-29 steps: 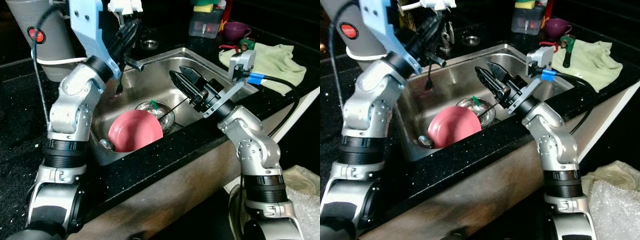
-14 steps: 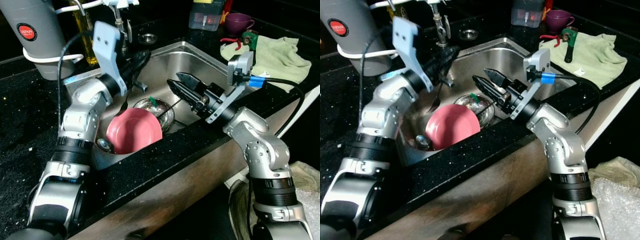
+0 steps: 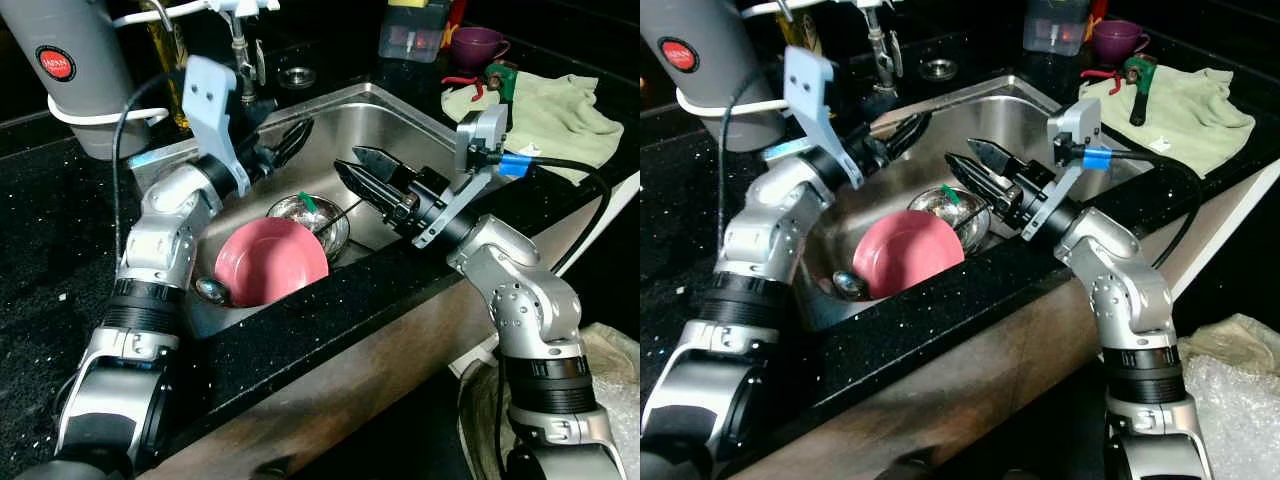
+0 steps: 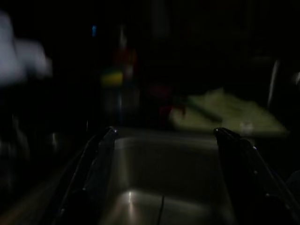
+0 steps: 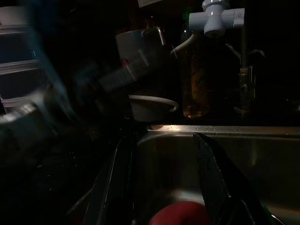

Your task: Kitchen organization

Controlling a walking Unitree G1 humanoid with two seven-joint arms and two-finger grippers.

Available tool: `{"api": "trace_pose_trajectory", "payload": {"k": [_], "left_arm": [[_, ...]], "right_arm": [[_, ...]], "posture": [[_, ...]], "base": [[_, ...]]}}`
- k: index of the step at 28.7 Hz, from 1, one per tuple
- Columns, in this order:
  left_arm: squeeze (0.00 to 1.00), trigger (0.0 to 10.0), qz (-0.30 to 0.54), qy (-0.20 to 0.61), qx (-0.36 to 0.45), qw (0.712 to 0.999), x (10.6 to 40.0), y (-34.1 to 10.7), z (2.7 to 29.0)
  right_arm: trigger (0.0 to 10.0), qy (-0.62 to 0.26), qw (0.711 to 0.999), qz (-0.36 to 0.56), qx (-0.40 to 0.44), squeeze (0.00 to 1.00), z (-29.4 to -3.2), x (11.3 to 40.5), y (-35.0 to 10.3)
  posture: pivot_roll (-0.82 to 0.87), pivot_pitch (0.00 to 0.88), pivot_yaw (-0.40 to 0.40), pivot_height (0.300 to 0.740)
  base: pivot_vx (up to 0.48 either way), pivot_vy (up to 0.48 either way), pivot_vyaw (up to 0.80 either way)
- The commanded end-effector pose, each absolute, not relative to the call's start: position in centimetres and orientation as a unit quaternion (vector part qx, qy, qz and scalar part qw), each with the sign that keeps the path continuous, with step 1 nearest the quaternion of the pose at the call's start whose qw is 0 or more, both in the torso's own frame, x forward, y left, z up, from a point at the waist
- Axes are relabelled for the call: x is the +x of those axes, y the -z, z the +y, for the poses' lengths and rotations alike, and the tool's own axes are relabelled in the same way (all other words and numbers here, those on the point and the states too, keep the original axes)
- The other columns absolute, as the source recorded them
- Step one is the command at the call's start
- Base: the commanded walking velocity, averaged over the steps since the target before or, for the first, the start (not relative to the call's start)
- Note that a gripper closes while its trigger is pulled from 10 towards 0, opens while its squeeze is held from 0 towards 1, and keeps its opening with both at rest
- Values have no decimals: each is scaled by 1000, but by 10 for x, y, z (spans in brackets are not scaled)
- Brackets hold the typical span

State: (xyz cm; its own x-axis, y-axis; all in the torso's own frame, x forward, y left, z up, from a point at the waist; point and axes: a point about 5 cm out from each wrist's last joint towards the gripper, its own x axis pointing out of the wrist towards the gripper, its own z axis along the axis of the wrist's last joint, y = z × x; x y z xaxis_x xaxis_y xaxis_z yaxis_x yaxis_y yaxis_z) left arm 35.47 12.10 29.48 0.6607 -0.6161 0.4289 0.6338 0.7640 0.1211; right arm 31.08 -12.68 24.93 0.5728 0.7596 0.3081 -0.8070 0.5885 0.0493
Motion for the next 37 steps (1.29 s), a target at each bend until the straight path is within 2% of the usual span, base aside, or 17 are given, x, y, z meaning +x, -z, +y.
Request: {"api": "trace_pose_trajectory", "payload": {"k": [1,6,16,37], "left_arm": [[0,10000,-251,346,-31,904,346,-306,121],[0,10000,-276,316,-32,907,329,-313,121],[0,10000,-257,257,-18,931,319,-311,131],[0,10000,-238,251,-19,938,309,-305,119]], "right_arm": [[10000,-444,880,-135,102,0,-126,311,-251],[10000,-431,886,-136,107,0,-126,315,-250],[10000,-415,890,-140,123,0,-125,321,-248],[10000,-411,891,-140,131,0,-121,326,-247]], "posture": [[-8,68,12,740],[-1,62,11,740],[26,52,13,740],[28,48,2,740]], "base": [[0,0,0],[0,0,0],[0,0,0],[-314,0,0]]}}
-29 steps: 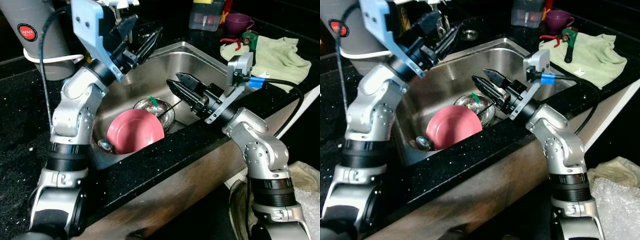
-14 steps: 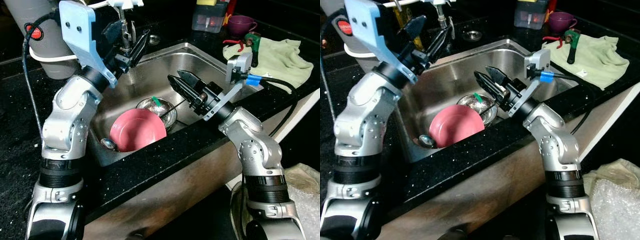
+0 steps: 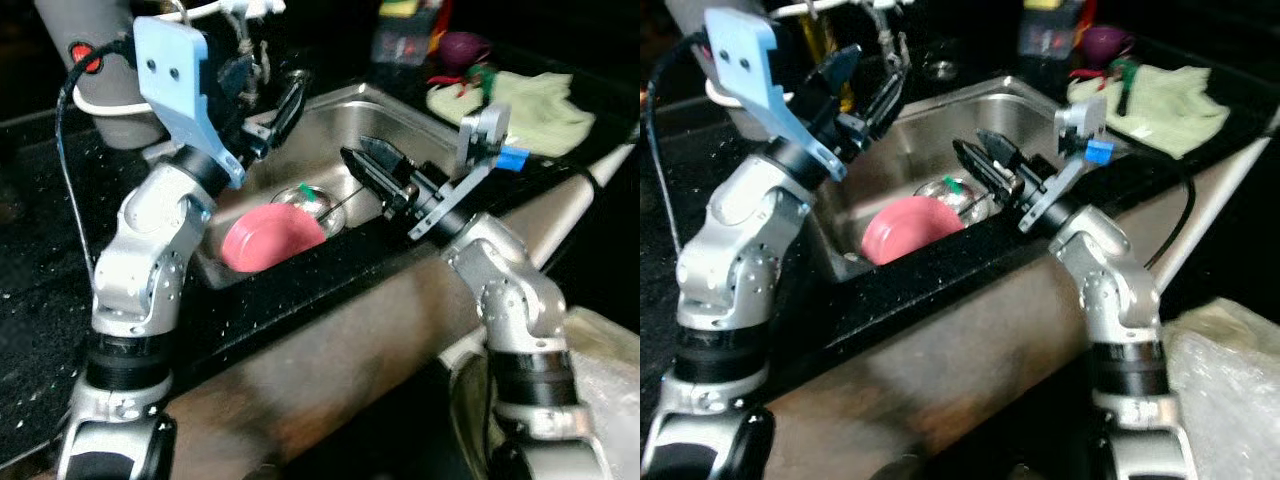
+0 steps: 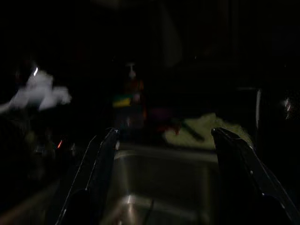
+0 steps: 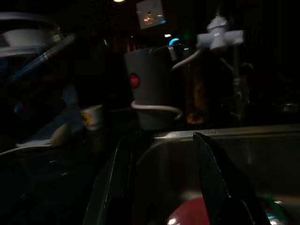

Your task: Kitchen organization

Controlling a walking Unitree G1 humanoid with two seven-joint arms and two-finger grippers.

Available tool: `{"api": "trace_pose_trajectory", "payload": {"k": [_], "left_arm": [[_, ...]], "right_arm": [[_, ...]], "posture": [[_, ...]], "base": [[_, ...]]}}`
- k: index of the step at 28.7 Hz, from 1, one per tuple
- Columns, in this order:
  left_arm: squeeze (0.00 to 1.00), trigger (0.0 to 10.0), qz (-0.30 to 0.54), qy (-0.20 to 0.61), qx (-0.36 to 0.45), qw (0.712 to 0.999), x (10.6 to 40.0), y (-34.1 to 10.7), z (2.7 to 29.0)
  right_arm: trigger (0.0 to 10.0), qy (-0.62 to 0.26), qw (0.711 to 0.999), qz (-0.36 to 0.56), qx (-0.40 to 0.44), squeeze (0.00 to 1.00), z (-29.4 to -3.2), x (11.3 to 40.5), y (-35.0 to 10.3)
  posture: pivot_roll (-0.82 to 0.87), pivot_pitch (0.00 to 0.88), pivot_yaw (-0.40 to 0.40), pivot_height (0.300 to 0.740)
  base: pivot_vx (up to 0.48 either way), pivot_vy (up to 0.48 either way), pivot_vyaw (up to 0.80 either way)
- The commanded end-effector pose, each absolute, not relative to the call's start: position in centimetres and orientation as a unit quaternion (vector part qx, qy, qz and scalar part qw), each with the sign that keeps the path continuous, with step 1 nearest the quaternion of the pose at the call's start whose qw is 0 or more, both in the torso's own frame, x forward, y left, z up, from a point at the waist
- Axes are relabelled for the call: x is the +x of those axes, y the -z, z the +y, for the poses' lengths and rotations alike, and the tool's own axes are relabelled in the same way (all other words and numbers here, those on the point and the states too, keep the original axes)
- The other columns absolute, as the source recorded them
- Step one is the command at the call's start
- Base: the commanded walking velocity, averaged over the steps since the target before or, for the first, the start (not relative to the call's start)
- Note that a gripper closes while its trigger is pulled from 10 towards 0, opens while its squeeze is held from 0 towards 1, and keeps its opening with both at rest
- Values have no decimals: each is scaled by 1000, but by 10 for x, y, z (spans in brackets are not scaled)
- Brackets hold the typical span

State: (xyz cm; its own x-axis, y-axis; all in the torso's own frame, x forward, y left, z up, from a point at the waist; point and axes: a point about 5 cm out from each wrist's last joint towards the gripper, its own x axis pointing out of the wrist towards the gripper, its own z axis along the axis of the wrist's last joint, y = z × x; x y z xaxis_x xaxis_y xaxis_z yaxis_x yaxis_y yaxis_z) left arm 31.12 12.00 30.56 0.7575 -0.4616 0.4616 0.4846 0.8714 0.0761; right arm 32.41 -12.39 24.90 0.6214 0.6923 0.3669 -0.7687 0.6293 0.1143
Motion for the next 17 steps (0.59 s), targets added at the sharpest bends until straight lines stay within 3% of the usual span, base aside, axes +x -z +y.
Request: {"api": "trace_pose_trajectory", "payload": {"k": [1,17], "left_arm": [[0,10000,-235,252,-20,938,309,-303,118],[0,10000,-218,272,-30,937,308,-291,101]], "right_arm": [[10000,-408,893,-139,131,0,-121,327,-246],[10000,-332,928,-107,131,0,-143,340,-219]], "posture": [[29,45,2,740],[23,37,2,740]], "base": [[-285,0,0],[-274,0,0]]}}
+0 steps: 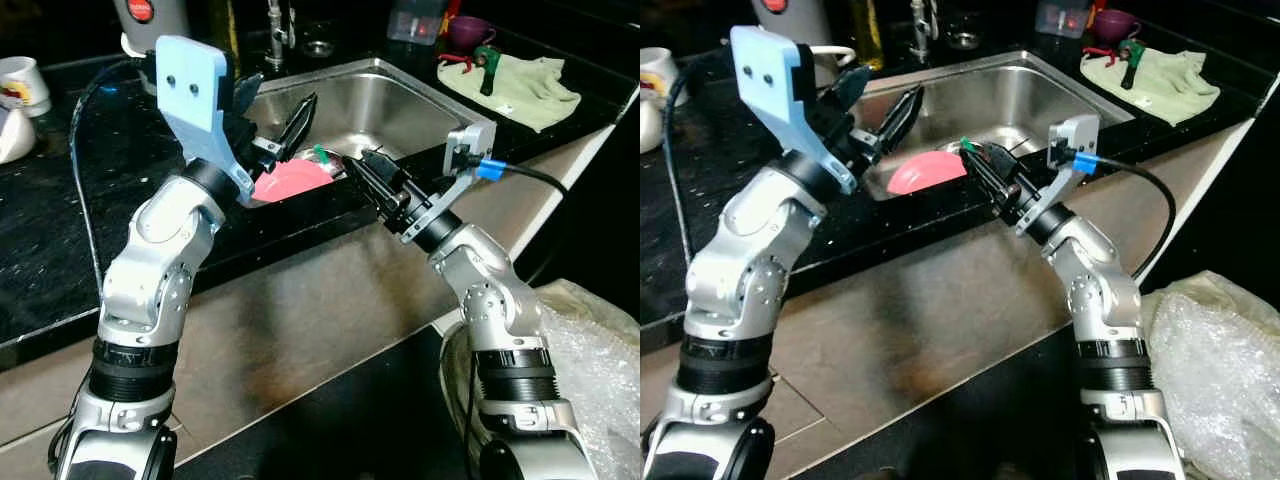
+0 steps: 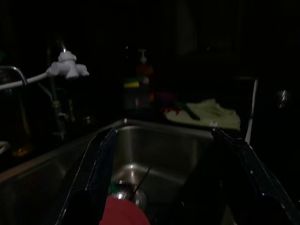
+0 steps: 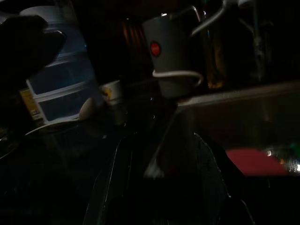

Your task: Kitchen organization

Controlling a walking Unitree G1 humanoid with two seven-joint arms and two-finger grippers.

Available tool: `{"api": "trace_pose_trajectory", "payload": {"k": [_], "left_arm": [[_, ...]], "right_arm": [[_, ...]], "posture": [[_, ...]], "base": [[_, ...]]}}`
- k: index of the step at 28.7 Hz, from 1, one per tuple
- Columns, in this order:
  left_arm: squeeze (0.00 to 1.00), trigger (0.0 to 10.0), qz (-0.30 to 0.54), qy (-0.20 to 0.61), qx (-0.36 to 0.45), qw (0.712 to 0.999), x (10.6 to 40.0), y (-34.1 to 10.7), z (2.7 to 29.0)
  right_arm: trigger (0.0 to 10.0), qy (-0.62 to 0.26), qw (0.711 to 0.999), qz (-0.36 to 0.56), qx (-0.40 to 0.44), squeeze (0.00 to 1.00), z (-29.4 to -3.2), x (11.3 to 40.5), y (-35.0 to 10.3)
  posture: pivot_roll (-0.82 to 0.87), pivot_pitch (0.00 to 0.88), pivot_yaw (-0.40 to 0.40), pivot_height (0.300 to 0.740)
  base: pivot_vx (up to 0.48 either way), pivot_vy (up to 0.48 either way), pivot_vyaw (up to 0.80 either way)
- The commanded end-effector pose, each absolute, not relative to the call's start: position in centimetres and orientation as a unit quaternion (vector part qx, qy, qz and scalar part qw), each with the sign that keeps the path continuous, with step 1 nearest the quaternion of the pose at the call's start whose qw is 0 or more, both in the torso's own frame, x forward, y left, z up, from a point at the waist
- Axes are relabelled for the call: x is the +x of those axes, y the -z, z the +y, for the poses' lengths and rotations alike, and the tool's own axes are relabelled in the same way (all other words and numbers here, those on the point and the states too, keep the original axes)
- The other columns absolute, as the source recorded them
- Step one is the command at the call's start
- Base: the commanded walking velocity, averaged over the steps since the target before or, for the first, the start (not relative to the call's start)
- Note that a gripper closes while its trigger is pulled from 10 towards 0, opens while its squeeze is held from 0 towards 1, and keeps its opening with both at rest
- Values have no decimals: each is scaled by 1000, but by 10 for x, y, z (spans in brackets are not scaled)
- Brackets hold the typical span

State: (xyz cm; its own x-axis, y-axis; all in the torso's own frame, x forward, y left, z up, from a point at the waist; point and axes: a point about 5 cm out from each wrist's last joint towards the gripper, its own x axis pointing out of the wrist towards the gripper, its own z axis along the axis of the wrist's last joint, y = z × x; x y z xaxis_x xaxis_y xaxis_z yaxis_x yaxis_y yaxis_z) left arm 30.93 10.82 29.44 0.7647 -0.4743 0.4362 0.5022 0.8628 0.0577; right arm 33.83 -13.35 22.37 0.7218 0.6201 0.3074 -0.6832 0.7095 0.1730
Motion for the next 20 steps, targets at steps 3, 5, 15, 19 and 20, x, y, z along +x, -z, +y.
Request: {"api": "trace_pose_trajectory", "payload": {"k": [3,5,15,19,20], "left_arm": [[0,10000,-202,282,-27,937,307,-280,95],[0,10000,-192,288,-27,938,307,-273,91],[0,10000,-121,298,-24,947,302,-223,83],[0,10000,-98,290,-24,952,302,-206,87],[0,10000,-86,287,-18,954,301,-197,89]], "right_arm": [[10000,-315,937,-90,120,0,-152,342,-208],[10000,-304,942,-82,116,0,-157,343,-202],[10000,-232,970,-8,72,0,-179,344,-153],[10000,-218,973,7,73,0,-183,342,-141],[10000,-214,974,15,70,0,-183,340,-136]], "posture": [[25,38,2,740],[25,38,2,740],[24,39,5,740],[23,38,6,740],[23,38,6,740]], "base": [[0,0,0],[0,0,0],[0,0,0],[0,0,0],[0,0,0]]}}
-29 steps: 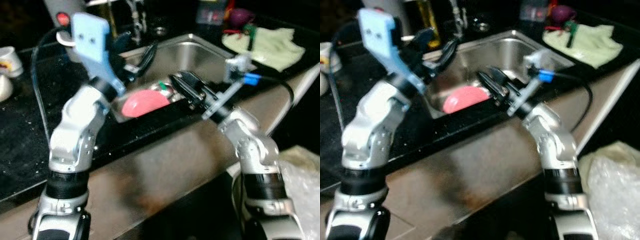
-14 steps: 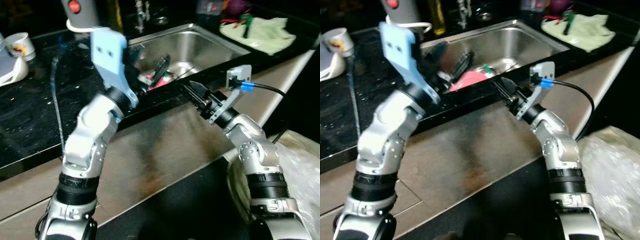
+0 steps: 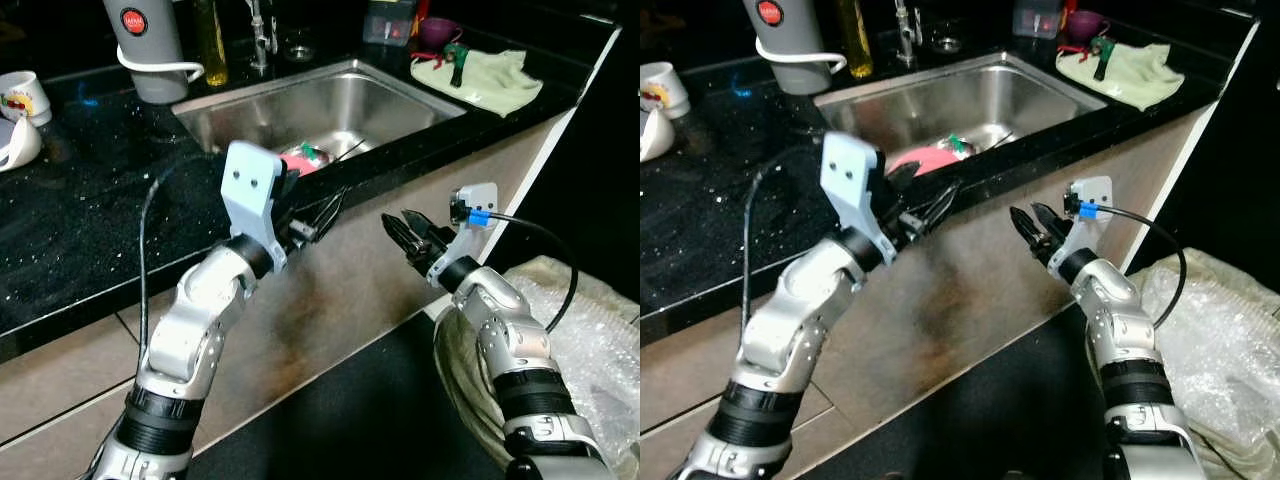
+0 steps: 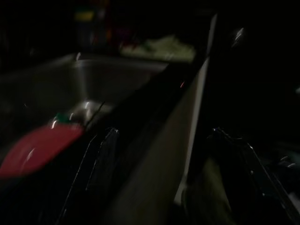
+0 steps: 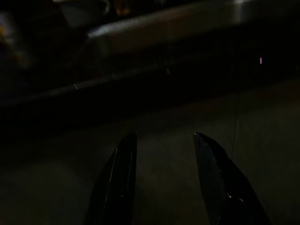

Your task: Kitchen organization

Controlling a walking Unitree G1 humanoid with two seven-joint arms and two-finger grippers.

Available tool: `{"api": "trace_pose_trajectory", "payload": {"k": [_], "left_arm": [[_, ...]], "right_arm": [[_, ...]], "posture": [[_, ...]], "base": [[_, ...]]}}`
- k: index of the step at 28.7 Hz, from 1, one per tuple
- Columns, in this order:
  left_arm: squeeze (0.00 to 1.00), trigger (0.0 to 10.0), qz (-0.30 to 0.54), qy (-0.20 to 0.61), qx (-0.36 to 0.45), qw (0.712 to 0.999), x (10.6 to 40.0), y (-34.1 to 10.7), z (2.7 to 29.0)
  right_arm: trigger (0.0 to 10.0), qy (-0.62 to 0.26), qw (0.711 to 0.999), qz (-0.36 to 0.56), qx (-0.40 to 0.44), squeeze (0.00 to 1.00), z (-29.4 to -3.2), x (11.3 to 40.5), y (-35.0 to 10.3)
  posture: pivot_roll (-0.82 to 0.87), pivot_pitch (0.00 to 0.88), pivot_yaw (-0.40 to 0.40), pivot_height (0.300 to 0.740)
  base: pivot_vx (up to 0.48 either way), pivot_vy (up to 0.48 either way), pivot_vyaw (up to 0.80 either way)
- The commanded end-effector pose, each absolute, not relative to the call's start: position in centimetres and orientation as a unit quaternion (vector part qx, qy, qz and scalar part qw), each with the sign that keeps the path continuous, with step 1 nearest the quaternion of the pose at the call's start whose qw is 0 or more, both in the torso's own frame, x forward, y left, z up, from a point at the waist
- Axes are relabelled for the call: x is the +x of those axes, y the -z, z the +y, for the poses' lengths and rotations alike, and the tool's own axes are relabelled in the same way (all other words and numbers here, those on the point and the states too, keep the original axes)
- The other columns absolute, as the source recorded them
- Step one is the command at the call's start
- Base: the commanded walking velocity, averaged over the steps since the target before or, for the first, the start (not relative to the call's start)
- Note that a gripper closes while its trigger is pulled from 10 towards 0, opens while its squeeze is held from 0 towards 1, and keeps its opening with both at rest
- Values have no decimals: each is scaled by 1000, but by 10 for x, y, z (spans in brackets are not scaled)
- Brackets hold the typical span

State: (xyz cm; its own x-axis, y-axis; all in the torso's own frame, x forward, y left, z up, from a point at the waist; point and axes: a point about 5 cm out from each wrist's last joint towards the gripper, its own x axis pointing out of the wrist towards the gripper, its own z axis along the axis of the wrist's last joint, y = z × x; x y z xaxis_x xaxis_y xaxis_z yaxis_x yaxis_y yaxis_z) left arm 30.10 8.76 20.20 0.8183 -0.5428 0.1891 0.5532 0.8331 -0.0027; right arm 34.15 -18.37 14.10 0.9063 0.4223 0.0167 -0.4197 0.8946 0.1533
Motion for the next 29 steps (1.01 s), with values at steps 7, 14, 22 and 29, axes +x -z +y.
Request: {"api": "trace_pose_trajectory", "payload": {"k": [7,14,22,29], "left_arm": [[0,10000,-48,281,-6,958,294,-170,93],[0,10000,23,335,33,941,261,-119,81],[0,10000,62,322,61,943,248,-92,85],[0,10000,94,195,66,974,246,-77,120]], "right_arm": [[10000,-219,973,36,61,0,-179,331,-119],[10000,-229,970,49,68,0,-155,311,-94],[10000,-190,979,71,34,0,-164,308,-85],[10000,-143,984,100,-21,0,-177,302,-77]], "posture": [[21,40,7,740],[18,43,22,740],[9,44,32,740],[12,53,19,740]], "base": [[0,0,0],[0,0,0],[0,0,0],[0,0,0]]}}
